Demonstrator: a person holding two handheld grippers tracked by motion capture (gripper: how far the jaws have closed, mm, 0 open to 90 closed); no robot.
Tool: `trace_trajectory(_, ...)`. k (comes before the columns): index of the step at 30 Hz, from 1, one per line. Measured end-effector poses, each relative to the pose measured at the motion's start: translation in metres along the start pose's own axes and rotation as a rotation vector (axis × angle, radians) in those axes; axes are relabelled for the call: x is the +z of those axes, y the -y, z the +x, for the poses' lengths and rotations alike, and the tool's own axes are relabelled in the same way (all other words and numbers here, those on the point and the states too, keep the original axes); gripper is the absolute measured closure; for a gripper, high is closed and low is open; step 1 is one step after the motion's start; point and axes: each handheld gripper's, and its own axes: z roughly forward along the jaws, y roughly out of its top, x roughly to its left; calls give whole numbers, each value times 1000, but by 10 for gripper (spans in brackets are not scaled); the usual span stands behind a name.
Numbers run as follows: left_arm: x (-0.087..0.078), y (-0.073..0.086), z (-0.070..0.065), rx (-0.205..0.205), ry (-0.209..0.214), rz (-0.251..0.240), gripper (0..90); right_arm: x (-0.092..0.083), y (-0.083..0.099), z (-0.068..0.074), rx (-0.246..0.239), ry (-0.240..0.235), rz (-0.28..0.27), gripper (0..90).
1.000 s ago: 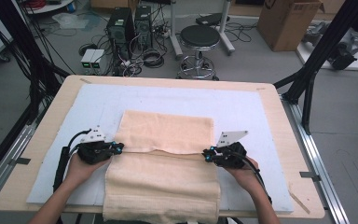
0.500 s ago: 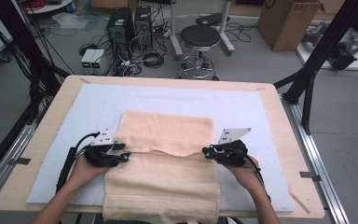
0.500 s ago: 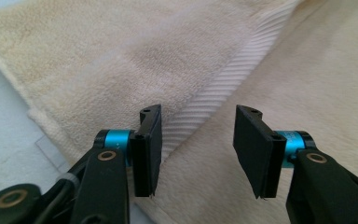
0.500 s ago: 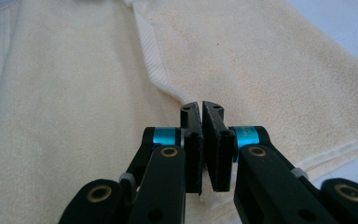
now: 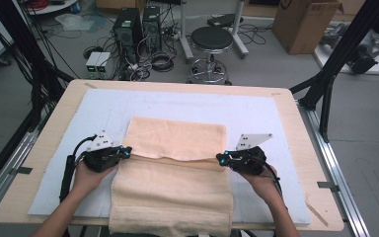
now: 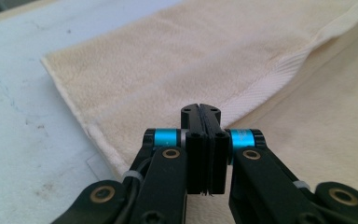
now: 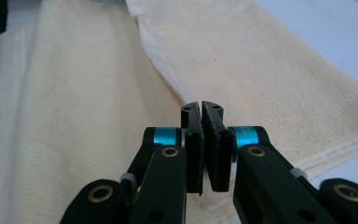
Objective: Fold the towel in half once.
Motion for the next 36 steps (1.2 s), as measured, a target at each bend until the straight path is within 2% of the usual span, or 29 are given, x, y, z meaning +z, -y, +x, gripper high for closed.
trace_trajectory(4,-24,1,-12,23,25,-31,887,-13,-4,16,-25,-8,-24,873)
trace_trajectory(7,-42,7,-24,22,49,-63,886,-22,-4,31,-44,-23,-41,873)
trace_trajectory(9,-55,14,-33,15,74,-80,886,-27,-1,43,-56,-48,-59,873)
trace_trajectory(15,-85,33,-61,31,121,-87,886,-40,8,78,-89,-104,-48,870)
trace_trajectory(18,-101,38,-74,33,158,-112,896,-47,11,92,-107,-141,-48,863)
trace_trajectory(20,-107,39,-79,49,190,-108,881,-50,11,95,-115,-159,-62,788)
trace_trajectory(21,-108,39,-80,56,191,-106,846,-50,11,95,-105,-175,-68,742)
trace_trajectory(23,-106,36,-77,61,186,-105,794,-48,9,92,-106,-176,-55,710)
trace_trajectory(25,-99,31,-67,43,163,-113,752,-43,7,84,-96,-137,-43,664)
trace_trajectory(27,-85,24,-54,14,142,-116,679,-36,3,69,-66,-86,-33,632)
trace_trajectory(29,-67,15,-38,-1,119,-113,642,-27,-1,49,-38,-28,-33,612)
trace_trajectory(30,-56,10,-31,-22,103,-106,612,-22,-2,38,-14,-7,-32,589)
trace_trajectory(31,-45,7,-23,-36,65,-103,585,-16,-3,25,17,18,-30,572)
trace_trajectory(33,-22,1,-8,-48,-25,-64,533,-4,-4,0,71,70,-8,522)
trace_trajectory(34,-10,0,0,-61,-61,-55,510,2,-4,-12,91,110,8,514)
trace_trajectory(36,10,-2,17,-122,-89,-34,508,13,-2,-35,148,129,11,510)
